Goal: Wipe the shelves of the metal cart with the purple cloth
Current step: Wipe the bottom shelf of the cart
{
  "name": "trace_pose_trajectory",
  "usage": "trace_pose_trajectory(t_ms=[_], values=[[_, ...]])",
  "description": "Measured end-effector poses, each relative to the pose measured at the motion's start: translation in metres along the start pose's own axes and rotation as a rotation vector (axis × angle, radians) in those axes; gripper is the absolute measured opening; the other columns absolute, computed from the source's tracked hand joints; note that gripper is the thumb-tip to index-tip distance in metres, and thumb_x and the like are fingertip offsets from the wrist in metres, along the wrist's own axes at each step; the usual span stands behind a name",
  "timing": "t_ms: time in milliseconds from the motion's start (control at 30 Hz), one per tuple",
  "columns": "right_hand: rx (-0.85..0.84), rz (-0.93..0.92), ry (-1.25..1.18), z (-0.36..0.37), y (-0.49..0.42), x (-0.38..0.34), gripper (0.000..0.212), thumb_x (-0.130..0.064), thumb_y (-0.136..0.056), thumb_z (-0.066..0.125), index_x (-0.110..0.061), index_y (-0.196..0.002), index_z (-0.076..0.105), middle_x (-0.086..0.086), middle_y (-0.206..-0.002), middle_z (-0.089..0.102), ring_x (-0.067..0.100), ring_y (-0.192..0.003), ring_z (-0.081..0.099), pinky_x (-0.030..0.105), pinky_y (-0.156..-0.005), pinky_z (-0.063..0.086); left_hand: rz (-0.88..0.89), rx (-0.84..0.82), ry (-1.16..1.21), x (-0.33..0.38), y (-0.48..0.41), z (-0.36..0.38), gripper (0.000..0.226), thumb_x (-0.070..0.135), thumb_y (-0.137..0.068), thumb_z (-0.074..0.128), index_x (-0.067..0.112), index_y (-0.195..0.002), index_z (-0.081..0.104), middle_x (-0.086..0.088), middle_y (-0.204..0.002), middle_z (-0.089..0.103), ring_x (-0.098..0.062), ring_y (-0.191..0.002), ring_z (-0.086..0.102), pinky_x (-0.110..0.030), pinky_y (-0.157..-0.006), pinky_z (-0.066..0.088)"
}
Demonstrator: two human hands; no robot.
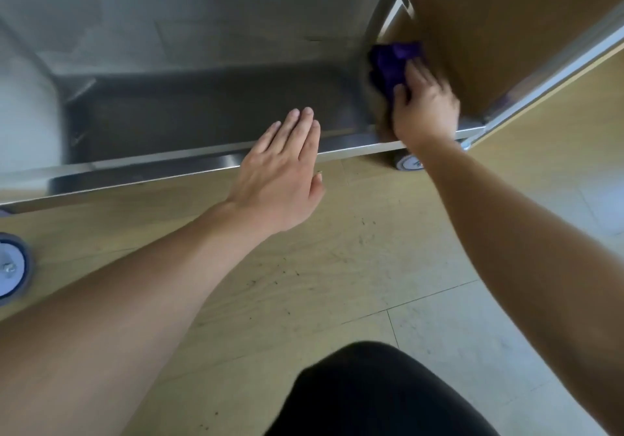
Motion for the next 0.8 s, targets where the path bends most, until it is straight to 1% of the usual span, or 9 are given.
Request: trace_pose_trajectory(t_ms=[100,233,367,433,467,567,633,700,800], values=[[-0.059,0.162,0.037,-0.005,-0.006,0.017,0.053,-0.032,-0.102,0.033,-0.021,-0.153,0.027,-0.002,-0.161,0.025,0.032,-0.147,0.022,0.047,-0.119,0.02,-0.019,-0.005,0.029,0.003,-0.002,0.0,0.066,0.036,-0.098,0.024,0.006,-0.153,0.002,-0.01,-0.162,-0.005,-0.02,-0.149,-0.005,-0.038,-0.122,0.003],[-0.122,0.185,0.031,0.0,-0.009,-0.027,0.055,-0.034,-0.1,0.035,-0.02,-0.153,0.027,-0.003,-0.162,0.021,0.035,-0.145,0.023,0.046,-0.116,0.024,-0.038,0.048,0.162,-0.002,-0.004,-0.004,0.055,0.026,-0.1,0.027,0.005,-0.151,0.022,-0.008,-0.161,0.014,-0.019,-0.148,0.011,-0.033,-0.121,0.011],[-0.175,-0.153,-0.012,0.014,0.003,-0.098,0.054,-0.028,-0.1,0.038,-0.025,-0.152,0.029,-0.007,-0.162,0.022,0.03,-0.148,0.021,0.042,-0.116,0.025,-0.116,0.153,0.177,-0.025,-0.008,-0.014,0.044,0.018,-0.097,0.036,0.006,-0.138,0.049,-0.006,-0.152,0.037,-0.019,-0.142,0.032,-0.035,-0.111,0.032],[-0.167,-0.296,-0.038,0.02,0.007,-0.112,0.052,-0.031,-0.1,0.04,-0.026,-0.152,0.032,-0.008,-0.16,0.026,0.027,-0.147,0.024,0.043,-0.115,0.028,-0.156,0.18,0.175,-0.034,-0.014,-0.017,0.04,0.015,-0.095,0.041,0.005,-0.132,0.054,-0.007,-0.148,0.043,-0.023,-0.139,0.036,-0.039,-0.108,0.036],[-0.14,-0.318,-0.059,0.019,0.006,-0.11,0.052,-0.033,-0.099,0.043,-0.027,-0.15,0.036,-0.009,-0.159,0.03,0.026,-0.145,0.029,0.042,-0.114,0.032,-0.159,0.183,0.18,-0.036,-0.019,-0.017,0.04,0.015,-0.094,0.042,0.005,-0.131,0.054,-0.007,-0.147,0.044,-0.024,-0.139,0.037,-0.041,-0.108,0.036],[-0.022,-0.214,-0.065,0.015,-0.006,-0.085,0.049,-0.037,-0.096,0.047,-0.027,-0.144,0.046,-0.008,-0.153,0.042,0.029,-0.134,0.044,0.04,-0.104,0.043,-0.13,0.183,0.17,-0.04,-0.03,-0.016,0.042,0.017,-0.094,0.043,0.004,-0.132,0.052,-0.008,-0.146,0.044,-0.026,-0.138,0.037,-0.041,-0.108,0.035],[0.014,-0.068,-0.005,0.015,-0.021,-0.059,0.051,-0.038,-0.096,0.044,-0.025,-0.146,0.043,-0.002,-0.152,0.044,0.031,-0.135,0.041,0.042,-0.105,0.041,-0.118,0.187,0.153,-0.04,-0.035,-0.013,0.043,0.018,-0.095,0.041,0.004,-0.134,0.049,-0.009,-0.147,0.042,-0.026,-0.139,0.036,-0.041,-0.11,0.032],[0.016,0.062,0.017,0.016,-0.033,-0.04,0.053,-0.037,-0.098,0.04,-0.021,-0.149,0.038,0.002,-0.155,0.037,0.031,-0.142,0.031,0.044,-0.113,0.033,-0.114,0.193,0.142,-0.037,-0.036,-0.01,0.044,0.017,-0.095,0.039,0.002,-0.136,0.047,-0.01,-0.149,0.041,-0.028,-0.14,0.034,-0.041,-0.113,0.029],[0.031,0.062,0.008,0.021,-0.036,-0.046,0.048,-0.032,-0.098,0.04,-0.021,-0.145,0.042,-0.001,-0.158,0.032,0.031,-0.143,0.029,0.045,-0.113,0.029,-0.117,0.188,0.129,-0.033,-0.039,-0.004,0.046,0.016,-0.095,0.037,0.0,-0.138,0.043,-0.012,-0.15,0.038,-0.029,-0.142,0.03,-0.04,-0.117,0.025]])
Point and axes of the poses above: each hand's wrist, its own y-axis away from the middle knuckle, its own z-axis out of the palm, x = y × z, the point moved 2 cm from there along -y, towards the middle knuckle
